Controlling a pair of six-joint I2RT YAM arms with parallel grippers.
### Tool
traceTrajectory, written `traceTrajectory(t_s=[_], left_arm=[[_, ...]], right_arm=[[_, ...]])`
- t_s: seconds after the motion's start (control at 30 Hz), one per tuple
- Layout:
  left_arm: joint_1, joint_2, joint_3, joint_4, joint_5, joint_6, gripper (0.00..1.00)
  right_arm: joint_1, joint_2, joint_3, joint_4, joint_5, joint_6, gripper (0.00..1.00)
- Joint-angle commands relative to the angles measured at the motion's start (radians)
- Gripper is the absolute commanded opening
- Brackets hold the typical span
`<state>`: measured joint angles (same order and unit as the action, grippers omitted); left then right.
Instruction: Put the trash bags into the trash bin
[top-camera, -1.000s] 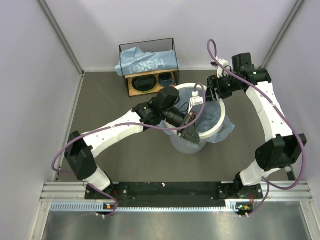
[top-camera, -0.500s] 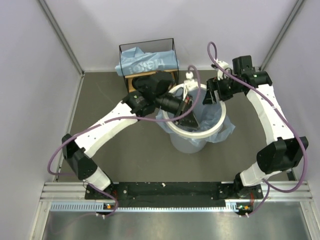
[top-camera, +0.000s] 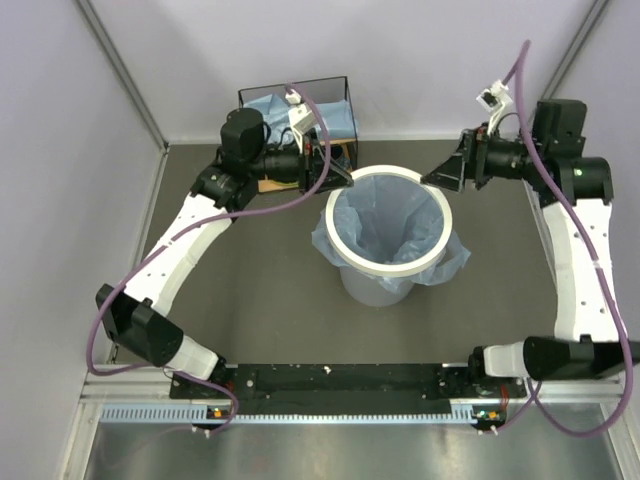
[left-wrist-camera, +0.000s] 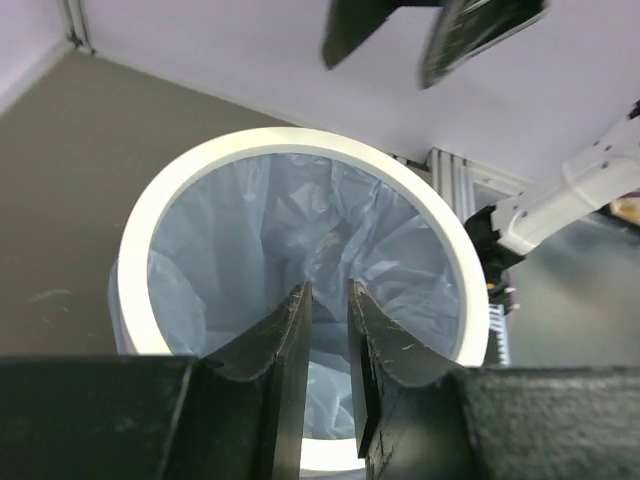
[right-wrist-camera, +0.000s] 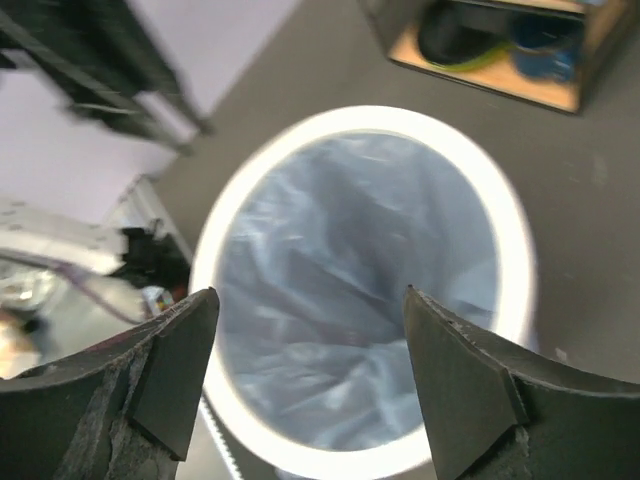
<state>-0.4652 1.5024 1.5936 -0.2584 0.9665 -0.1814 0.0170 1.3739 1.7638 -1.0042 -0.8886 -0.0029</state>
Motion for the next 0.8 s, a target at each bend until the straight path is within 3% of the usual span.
traceTrajectory(t_s=[0.0, 0.13, 0.23, 0.33, 0.43, 0.53, 0.67, 0.77], left_arm=[[-0.001, -0.08, -0.143, 0.392, 0.018, 0.091, 0.25], [-0.001, -0.099, -0.271, 0.673, 0.04, 0.034, 0.22], [-0.001, -0.071, -0.367, 0.798, 0.093, -0.051, 0.18], [-0.003, -0.061, -0.483, 0.841, 0.083, -0.03, 0.14], [0.005, -0.041, -0.592, 0.82, 0.08, 0.002, 0.12], [0.007, -0.027, -0.612, 0.679, 0.086, 0.1, 0.09], [0.01, -0.054, -0.595, 0.621, 0.104, 0.117, 0.09], [0.008, -0.062, -0.486, 0.601, 0.1, 0.076, 0.09]], right_arm=[[0.005, -0.09, -0.071, 0.101, -0.265, 0.138, 0.73], [0.005, -0.117, -0.15, 0.116, -0.357, 0.228, 0.59], [0.005, -0.139, -0.248, 0.119, -0.383, 0.251, 0.56], [0.001, -0.145, -0.404, 0.113, -0.339, 0.183, 0.52], [0.003, -0.115, -0.545, 0.11, -0.273, 0.092, 0.47], [0.001, -0.096, -0.59, 0.092, -0.236, 0.04, 0.45], [0.003, -0.081, -0.5, 0.067, -0.243, 0.03, 0.45], [0.011, -0.085, -0.384, 0.061, -0.28, 0.055, 0.45]])
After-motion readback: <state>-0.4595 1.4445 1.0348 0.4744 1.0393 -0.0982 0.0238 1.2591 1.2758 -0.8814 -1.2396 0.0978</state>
